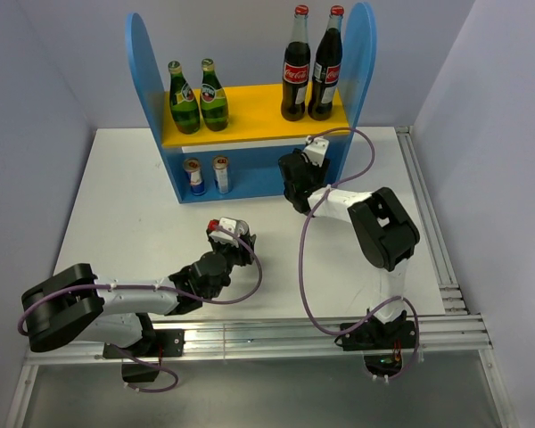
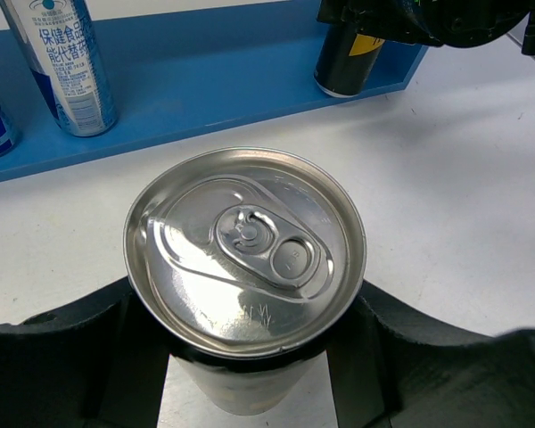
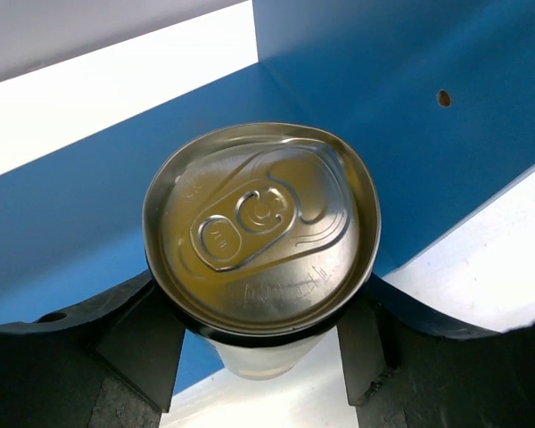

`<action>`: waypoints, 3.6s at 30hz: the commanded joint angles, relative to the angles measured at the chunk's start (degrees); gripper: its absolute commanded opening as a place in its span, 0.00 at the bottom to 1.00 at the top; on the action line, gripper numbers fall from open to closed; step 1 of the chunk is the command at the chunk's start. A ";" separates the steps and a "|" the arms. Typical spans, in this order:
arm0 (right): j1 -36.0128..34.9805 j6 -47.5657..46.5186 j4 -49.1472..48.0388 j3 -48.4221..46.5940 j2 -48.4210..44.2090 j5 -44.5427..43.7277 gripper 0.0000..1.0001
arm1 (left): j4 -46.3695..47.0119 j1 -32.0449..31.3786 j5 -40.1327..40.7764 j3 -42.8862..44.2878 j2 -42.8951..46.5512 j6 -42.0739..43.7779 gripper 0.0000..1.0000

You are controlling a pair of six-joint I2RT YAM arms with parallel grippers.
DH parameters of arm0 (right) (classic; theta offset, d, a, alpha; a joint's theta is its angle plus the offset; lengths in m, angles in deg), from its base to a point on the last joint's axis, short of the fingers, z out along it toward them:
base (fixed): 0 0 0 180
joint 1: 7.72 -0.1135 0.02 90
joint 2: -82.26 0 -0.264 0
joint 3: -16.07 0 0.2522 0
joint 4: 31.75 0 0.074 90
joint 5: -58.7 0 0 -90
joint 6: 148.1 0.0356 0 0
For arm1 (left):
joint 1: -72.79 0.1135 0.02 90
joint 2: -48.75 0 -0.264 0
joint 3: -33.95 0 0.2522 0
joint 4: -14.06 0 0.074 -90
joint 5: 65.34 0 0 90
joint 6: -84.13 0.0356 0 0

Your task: Place and organize the beverage onto the shelf

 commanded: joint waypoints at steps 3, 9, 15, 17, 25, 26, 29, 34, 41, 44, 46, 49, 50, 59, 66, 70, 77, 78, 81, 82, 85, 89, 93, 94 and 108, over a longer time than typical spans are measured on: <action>0.53 -4.28 -2.68 -4.34 -0.77 0.62 0.33 | 7.54 -0.02 0.76 0.80 0.99 -1.15 0.00; 0.44 -4.99 -1.88 -5.57 -0.15 0.80 0.92 | 7.72 -0.02 1.11 -0.08 2.30 -0.80 0.00; 0.44 -4.99 -1.27 -6.10 0.12 0.63 0.97 | 7.89 -0.02 1.28 -0.43 2.39 -0.63 0.00; 0.44 -5.07 -1.53 -5.84 0.03 0.62 0.98 | 7.81 -0.02 1.37 -0.43 2.13 -0.71 0.00; 0.44 -4.99 -3.46 -4.17 -0.94 1.50 0.98 | 6.75 -0.02 1.28 -0.25 3.01 -0.89 0.00; 0.36 -5.16 -3.90 -3.21 -1.38 2.46 0.99 | 6.66 -0.02 1.28 -0.25 3.01 -0.89 0.00; 0.44 -6.39 -5.92 -2.06 -1.99 4.92 1.00 | 6.75 -0.02 1.46 -0.25 2.74 -0.89 0.00; 0.44 -7.80 -6.72 -2.23 -1.82 7.65 1.00 | 6.84 -0.02 1.37 0.01 2.22 -0.98 0.00; 0.44 -7.62 -7.07 -1.18 -2.96 7.22 1.00 | 6.93 0.07 1.46 0.10 1.86 -0.71 0.00; 0.35 -6.39 -6.02 -0.39 -4.45 7.13 1.00 | 7.02 -0.02 1.46 0.19 1.69 -0.80 0.00; 0.27 -5.87 -6.19 0.40 -5.42 7.39 1.00 | 6.93 -0.02 1.37 0.36 1.95 -0.80 0.00; -0.17 -5.69 -6.19 1.81 -7.00 7.39 1.00 | 6.75 -0.02 1.37 0.45 2.21 -0.98 0.00; -0.35 -5.69 -6.19 2.42 -7.79 7.39 1.00 | 6.75 -0.02 1.29 0.45 2.30 -0.98 0.00; -2.19 -5.08 -5.75 5.41 -11.31 6.96 1.00 | 5.79 -0.02 1.46 0.45 2.74 -1.50 0.00; -5.70 0.09 -0.40 9.97 -19.29 1.60 1.00 | 4.82 0.07 2.96 1.77 3.36 -0.10 0.00; -11.32 8.44 9.94 17.34 -33.32 -4.11 1.00 | 2.19 2.69 -0.29 5.98 3.27 1.48 0.00; -31.79 31.54 38.42 25.36 -53.92 -15.11 1.00 | 0.77 10.26 -7.94 21.42 -7.70 4.65 0.00; -35.29 37.06 44.03 25.89 -55.59 -15.54 1.00 | 0.95 10.87 -8.20 23.11 -11.46 5.08 0.00; -40.59 46.02 54.65 27.30 -60.26 -17.56 1.00 | 2.27 12.55 -8.21 29.79 -18.93 5.44 0.00; -42.86 48.25 57.50 26.86 -61.40 -18.18 1.00 | 2.79 13.07 -7.69 31.29 -20.71 5.18 0.00; -44.90 56.70 68.24 25.90 -63.68 -19.85 1.00 | 3.68 13.86 -6.63 36.65 -26.86 2.81 0.00; -46.14 57.77 72.38 26.77 -68.96 -19.85 1.00 | 7.36 13.87 -6.36 41.84 -33.02 1.84 0.00; -47.02 57.07 74.58 28.70 -75.46 -18.71 1.00 | 8.86 13.87 -6.18 46.85 -39.95 1.83 0.00; -47.19 57.06 74.93 29.75 -77.82 -18.62 1.00 | 8.86 13.95 -6.10 48.77 -41.02 1.84 0.00; -47.37 44.76 65.35 32.92 -84.61 -16.42 1.00 | 9.48 14.13 -3.37 60.03 -51.92 5.52 0.00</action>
